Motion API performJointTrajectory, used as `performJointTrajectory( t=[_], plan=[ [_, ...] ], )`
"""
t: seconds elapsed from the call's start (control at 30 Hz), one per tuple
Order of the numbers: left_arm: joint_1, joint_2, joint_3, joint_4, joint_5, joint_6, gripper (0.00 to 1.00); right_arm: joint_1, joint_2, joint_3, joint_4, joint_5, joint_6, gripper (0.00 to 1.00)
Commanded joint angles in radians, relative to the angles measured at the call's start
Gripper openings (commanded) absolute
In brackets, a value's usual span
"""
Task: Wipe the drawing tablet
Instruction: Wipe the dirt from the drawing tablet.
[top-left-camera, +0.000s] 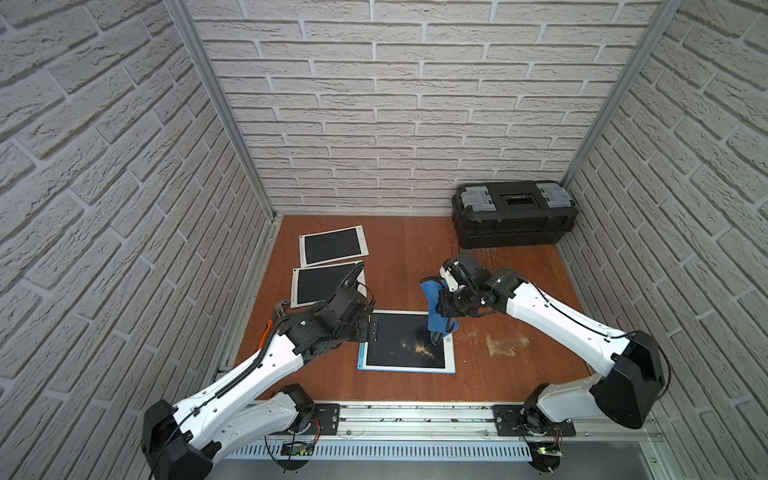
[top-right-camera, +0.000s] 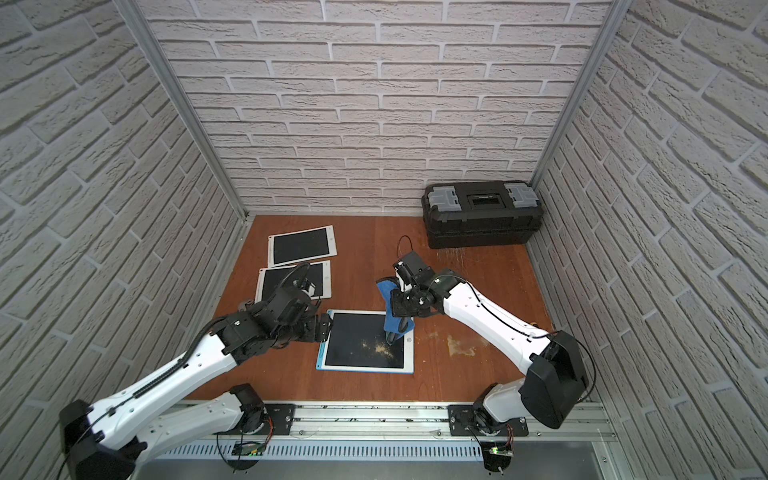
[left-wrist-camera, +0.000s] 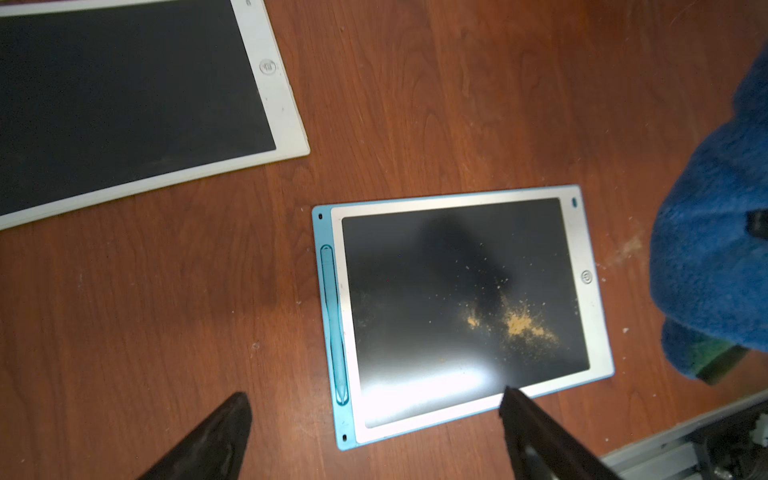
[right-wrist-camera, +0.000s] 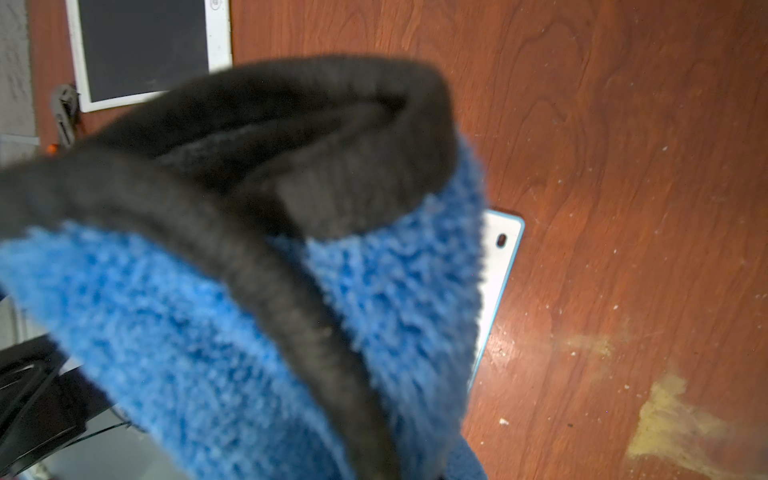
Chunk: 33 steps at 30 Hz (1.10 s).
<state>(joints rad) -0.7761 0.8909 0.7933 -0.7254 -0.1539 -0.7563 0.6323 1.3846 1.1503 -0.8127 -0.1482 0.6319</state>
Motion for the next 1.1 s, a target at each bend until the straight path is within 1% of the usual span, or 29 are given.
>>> performJointTrajectory(
  t=[0.0, 0.07, 0.17, 0.2, 0.3, 0.43, 0.5, 0.57, 0.67, 0.73, 0.87, 0.97, 1.07],
  plan=[
    [-0.006, -0.094, -0.041, 0.064, -0.012, -0.049, 0.96, 0.01, -0.052, -0.055, -0.007, -0.091, 0.061, 0.03],
    [-0.006, -0.12, -0.034, 0.05, -0.003, -0.037, 0.96, 0.014, -0.066, -0.016, -0.042, -0.088, 0.034, 0.03],
    [-0.006, -0.097, 0.008, -0.008, -0.003, 0.002, 0.96, 0.015, -0.043, 0.124, -0.215, -0.044, -0.048, 0.03],
    [-0.006, -0.082, 0.019, -0.024, 0.0, 0.011, 0.96, 0.015, -0.032, 0.162, -0.26, -0.047, -0.071, 0.03],
    [-0.009, -0.062, 0.013, -0.024, 0.007, 0.027, 0.96, 0.017, -0.03, 0.213, -0.312, -0.054, -0.104, 0.03],
    [-0.006, -0.058, -0.014, 0.004, 0.007, 0.03, 0.97, 0.016, -0.054, 0.215, -0.272, -0.014, -0.092, 0.03],
    [-0.006, -0.053, -0.028, 0.017, -0.002, 0.041, 0.96, 0.016, -0.034, 0.222, -0.234, -0.032, -0.108, 0.03],
    [-0.006, -0.046, -0.047, 0.021, -0.027, 0.04, 0.96, 0.016, 0.0, 0.225, -0.204, -0.02, -0.116, 0.03],
    [-0.006, -0.022, -0.064, 0.04, -0.033, 0.031, 0.94, 0.017, 0.031, 0.188, -0.105, -0.04, -0.099, 0.03],
    [-0.006, 0.005, -0.058, 0.058, -0.039, 0.038, 0.92, 0.016, 0.039, 0.177, -0.055, -0.057, -0.101, 0.03],
    [-0.006, 0.042, -0.027, 0.081, -0.081, 0.045, 0.91, 0.017, 0.048, 0.216, -0.037, -0.035, -0.15, 0.03],
    [-0.006, 0.06, 0.002, 0.073, -0.116, 0.051, 0.89, 0.017, 0.026, 0.219, -0.006, -0.025, -0.164, 0.02],
    [-0.006, 0.097, 0.033, 0.048, -0.148, 0.06, 0.88, 0.014, -0.007, 0.178, 0.037, 0.032, -0.175, 0.03]
  ],
)
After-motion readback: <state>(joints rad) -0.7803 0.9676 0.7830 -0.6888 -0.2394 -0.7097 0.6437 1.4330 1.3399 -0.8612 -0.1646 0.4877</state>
